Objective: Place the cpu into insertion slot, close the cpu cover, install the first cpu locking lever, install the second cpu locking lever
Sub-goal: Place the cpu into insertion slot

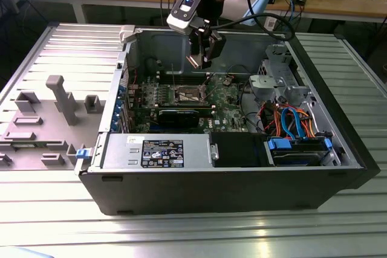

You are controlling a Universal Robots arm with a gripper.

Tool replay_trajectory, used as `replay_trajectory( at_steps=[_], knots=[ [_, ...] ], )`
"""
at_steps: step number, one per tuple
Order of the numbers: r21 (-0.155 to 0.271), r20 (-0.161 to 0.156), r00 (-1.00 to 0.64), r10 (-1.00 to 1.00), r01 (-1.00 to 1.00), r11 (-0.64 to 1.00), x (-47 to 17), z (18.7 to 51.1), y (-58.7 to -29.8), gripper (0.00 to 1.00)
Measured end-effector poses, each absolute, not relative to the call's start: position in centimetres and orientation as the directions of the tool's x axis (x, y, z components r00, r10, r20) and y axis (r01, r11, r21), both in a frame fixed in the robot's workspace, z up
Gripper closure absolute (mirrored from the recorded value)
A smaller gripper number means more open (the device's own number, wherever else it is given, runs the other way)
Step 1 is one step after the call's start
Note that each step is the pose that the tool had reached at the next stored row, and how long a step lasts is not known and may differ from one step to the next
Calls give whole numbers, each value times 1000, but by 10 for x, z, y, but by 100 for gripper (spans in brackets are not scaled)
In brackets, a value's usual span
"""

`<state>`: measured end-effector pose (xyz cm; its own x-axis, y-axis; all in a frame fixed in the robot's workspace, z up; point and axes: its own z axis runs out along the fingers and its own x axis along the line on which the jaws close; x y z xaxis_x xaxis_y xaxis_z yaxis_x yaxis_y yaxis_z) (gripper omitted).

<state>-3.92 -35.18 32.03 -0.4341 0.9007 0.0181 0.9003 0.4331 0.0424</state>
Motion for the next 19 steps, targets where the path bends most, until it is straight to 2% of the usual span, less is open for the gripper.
replay_trajectory(
  at_steps=[19],
  knots=[
    [42, 18, -404, 915, 914, 403, -39, 319, -352, 45]
  ],
)
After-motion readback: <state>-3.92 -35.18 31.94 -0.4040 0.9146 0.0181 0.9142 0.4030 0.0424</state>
